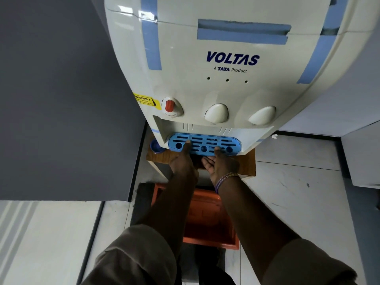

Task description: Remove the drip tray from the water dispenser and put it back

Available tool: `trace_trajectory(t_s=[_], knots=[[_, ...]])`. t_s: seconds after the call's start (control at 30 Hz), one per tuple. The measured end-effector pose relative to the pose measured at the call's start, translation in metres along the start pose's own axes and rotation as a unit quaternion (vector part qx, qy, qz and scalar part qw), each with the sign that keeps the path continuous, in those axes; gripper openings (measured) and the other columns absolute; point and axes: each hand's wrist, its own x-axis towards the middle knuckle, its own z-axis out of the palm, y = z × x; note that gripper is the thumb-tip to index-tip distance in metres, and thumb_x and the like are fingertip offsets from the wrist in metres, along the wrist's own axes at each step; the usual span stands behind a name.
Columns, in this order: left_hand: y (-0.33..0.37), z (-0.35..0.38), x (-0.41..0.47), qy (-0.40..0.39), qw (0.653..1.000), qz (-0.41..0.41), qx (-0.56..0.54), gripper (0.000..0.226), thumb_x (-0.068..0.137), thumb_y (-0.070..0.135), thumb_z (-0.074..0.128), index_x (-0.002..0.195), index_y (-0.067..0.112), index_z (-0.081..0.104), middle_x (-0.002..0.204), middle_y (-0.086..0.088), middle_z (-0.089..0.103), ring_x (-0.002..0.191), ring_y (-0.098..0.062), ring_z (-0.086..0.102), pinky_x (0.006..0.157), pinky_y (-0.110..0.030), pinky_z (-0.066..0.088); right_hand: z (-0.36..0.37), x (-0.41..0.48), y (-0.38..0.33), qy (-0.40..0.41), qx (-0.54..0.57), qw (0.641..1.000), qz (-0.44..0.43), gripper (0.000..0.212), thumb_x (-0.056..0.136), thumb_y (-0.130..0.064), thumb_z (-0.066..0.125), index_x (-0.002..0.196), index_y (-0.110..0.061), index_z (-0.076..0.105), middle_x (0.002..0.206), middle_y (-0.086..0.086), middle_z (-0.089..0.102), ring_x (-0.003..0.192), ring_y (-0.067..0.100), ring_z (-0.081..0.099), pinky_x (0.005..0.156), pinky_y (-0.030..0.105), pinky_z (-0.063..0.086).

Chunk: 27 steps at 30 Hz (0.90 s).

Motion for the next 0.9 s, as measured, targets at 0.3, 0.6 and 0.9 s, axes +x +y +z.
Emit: trace_trajectory(t_s=[0.3, 0.6, 0.9], knots=[[-0.004, -0.002, -0.001, 0.040, 0.999, 0.009, -0.001, 0.033, 0.086, 0.017, 0.082, 0.114, 0.009, 0.066, 0.111, -0.015, 0.080, 0.099, -0.030, 0.080, 0.089, -0.054, 0.064, -0.005, -0.001, 0.011, 0.007, -0.013, 0.999, -0.047, 0.035, 0.092, -0.018, 0.067, 0.124, -0.005, 0.057, 0.115, 0.018, 0.070, 0.100, 0.029, 0.071, 0.069, 0.036, 0.062], [-0.002, -0.002, 0.009, 0.073, 0.997, -0.007, 0.023, 0.039, 0.082, 0.017, 0.085, 0.114, 0.011, 0.064, 0.111, -0.012, 0.080, 0.096, -0.027, 0.080, 0.084, -0.050, 0.066, -0.002, 0.008, 0.012, 0.025, -0.008, 0.999, -0.032, 0.033, 0.092, -0.016, 0.068, 0.122, -0.007, 0.058, 0.112, 0.018, 0.071, 0.089, 0.025, 0.072, 0.060, 0.034, 0.062], [0.014, 0.001, -0.003, 0.020, 0.997, -0.023, 0.067, 0.040, 0.089, 0.021, 0.079, 0.122, 0.012, 0.060, 0.114, -0.012, 0.077, 0.097, -0.031, 0.077, 0.067, -0.042, 0.066, 0.004, -0.007, -0.003, 0.004, 0.008, 1.000, 0.024, 0.037, 0.093, -0.014, 0.066, 0.127, -0.004, 0.053, 0.124, 0.025, 0.065, 0.101, 0.033, 0.066, 0.077, 0.043, 0.058]])
